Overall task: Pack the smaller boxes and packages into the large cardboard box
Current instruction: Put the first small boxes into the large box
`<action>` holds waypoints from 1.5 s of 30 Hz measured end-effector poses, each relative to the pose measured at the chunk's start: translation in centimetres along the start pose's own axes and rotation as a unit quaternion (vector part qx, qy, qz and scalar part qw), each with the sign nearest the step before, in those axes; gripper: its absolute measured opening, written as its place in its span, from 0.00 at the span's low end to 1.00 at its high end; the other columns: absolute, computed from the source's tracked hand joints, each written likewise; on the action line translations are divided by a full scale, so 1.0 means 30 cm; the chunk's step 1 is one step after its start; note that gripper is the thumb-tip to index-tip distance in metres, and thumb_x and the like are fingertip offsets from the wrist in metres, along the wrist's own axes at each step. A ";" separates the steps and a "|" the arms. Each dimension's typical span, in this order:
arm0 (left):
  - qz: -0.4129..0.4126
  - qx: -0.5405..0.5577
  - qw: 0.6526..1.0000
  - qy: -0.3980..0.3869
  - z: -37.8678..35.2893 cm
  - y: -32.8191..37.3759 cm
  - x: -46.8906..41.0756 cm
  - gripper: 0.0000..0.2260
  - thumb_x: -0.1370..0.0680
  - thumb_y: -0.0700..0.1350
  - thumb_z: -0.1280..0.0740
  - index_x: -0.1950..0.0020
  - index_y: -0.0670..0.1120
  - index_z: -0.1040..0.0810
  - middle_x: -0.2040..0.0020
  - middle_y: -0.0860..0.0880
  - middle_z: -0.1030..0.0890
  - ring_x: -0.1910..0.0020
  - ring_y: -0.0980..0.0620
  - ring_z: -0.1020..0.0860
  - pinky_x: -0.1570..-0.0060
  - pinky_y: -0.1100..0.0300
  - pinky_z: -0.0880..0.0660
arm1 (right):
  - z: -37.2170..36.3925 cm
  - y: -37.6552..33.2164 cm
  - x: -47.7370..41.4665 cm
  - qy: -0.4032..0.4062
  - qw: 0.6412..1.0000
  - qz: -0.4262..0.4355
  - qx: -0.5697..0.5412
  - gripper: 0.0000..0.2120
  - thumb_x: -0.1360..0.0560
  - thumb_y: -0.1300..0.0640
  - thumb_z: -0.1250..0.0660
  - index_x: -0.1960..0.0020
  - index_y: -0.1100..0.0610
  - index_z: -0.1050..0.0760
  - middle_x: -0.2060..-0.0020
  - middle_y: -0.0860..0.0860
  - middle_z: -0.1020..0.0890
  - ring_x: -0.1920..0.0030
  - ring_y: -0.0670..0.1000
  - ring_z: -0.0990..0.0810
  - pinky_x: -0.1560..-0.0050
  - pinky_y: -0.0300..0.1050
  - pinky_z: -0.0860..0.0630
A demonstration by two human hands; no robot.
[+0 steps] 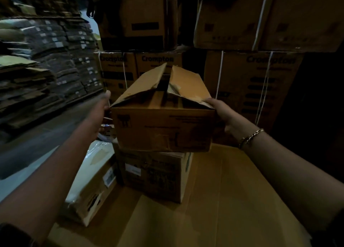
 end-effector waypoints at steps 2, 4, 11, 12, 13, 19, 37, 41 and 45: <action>0.029 0.004 1.000 -0.012 -0.028 -0.004 -0.013 0.32 0.29 0.74 0.39 0.45 0.48 0.20 0.47 0.41 0.18 0.46 0.39 0.21 0.47 0.46 0.25 | 0.001 0.005 -0.001 -0.010 1.000 -0.006 0.008 0.32 0.29 0.33 0.32 0.38 0.58 0.25 0.51 0.56 0.15 0.49 0.57 0.16 0.59 0.48 0.21; 0.071 0.026 0.997 -0.026 -0.055 -0.022 -0.014 0.27 0.29 0.70 0.34 0.45 0.48 0.21 0.46 0.42 0.19 0.46 0.39 0.22 0.50 0.45 0.25 | -0.009 0.010 -0.002 -0.017 1.000 -0.005 0.007 0.34 0.32 0.32 0.30 0.39 0.58 0.24 0.52 0.56 0.14 0.49 0.58 0.16 0.57 0.49 0.20; 0.088 0.075 0.992 -0.048 -0.124 -0.019 0.022 0.15 0.23 0.57 0.36 0.42 0.50 0.23 0.44 0.41 0.20 0.44 0.38 0.23 0.57 0.43 0.26 | 0.031 0.046 0.043 -0.012 1.000 0.006 0.017 0.30 0.30 0.35 0.31 0.39 0.57 0.24 0.47 0.58 0.17 0.46 0.60 0.19 0.50 0.55 0.23; 0.085 0.076 0.992 -0.058 -0.138 -0.017 0.036 0.16 0.23 0.56 0.37 0.40 0.49 0.24 0.43 0.41 0.20 0.43 0.38 0.23 0.56 0.43 0.25 | 0.053 0.050 0.057 -0.013 1.000 0.010 0.009 0.28 0.29 0.36 0.31 0.40 0.57 0.23 0.49 0.58 0.16 0.47 0.60 0.18 0.52 0.54 0.22; 0.080 0.077 0.991 -0.068 -0.152 -0.015 0.054 0.17 0.23 0.55 0.37 0.38 0.48 0.24 0.44 0.41 0.20 0.43 0.38 0.23 0.56 0.43 0.25 | 0.076 0.055 0.074 -0.019 1.000 0.013 0.001 0.26 0.28 0.38 0.31 0.41 0.57 0.23 0.52 0.57 0.16 0.50 0.59 0.17 0.55 0.53 0.22; 0.036 0.140 0.982 -0.118 -0.307 0.037 0.205 0.12 0.33 0.47 0.34 0.51 0.45 0.28 0.51 0.44 0.27 0.58 0.45 0.25 0.63 0.53 0.26 | 0.275 0.052 0.204 -0.002 0.995 0.098 -0.021 0.25 0.27 0.49 0.28 0.34 0.55 0.29 0.44 0.57 0.18 0.51 0.57 0.15 0.53 0.54 0.17; -0.106 0.170 0.973 -0.113 -1.419 0.089 1.080 0.16 0.25 0.51 0.29 0.37 0.54 0.22 0.47 0.57 0.17 0.56 0.62 0.17 0.61 0.66 0.23 | 1.504 0.287 1.024 0.193 0.968 0.151 0.058 0.26 0.24 0.69 0.36 0.29 0.60 0.39 0.46 0.53 0.24 0.49 0.51 0.23 0.52 0.41 0.26; -0.115 0.183 0.964 -0.158 -1.668 0.117 1.244 0.18 0.29 0.54 0.28 0.40 0.54 0.20 0.51 0.56 0.14 0.53 0.58 0.16 0.60 0.67 0.22 | 1.752 0.340 1.181 0.228 0.961 0.152 0.039 0.32 0.28 0.63 0.30 0.28 0.59 0.39 0.40 0.56 0.25 0.43 0.56 0.23 0.47 0.46 0.24; -0.128 0.195 0.951 -0.203 -1.912 0.158 1.342 0.17 0.28 0.55 0.27 0.40 0.57 0.20 0.47 0.58 0.15 0.49 0.57 0.16 0.60 0.68 0.22 | 1.991 0.390 1.348 0.280 0.944 0.172 0.031 0.30 0.33 0.46 0.26 0.36 0.47 0.34 0.43 0.47 0.22 0.49 0.46 0.19 0.62 0.35 0.21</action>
Point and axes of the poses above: each hand's wrist, its own x-axis away from the middle knuckle, its own z-axis out of the back of the hand, y = z × x, the point moved 8 cm from there along -x, towards the middle knuckle
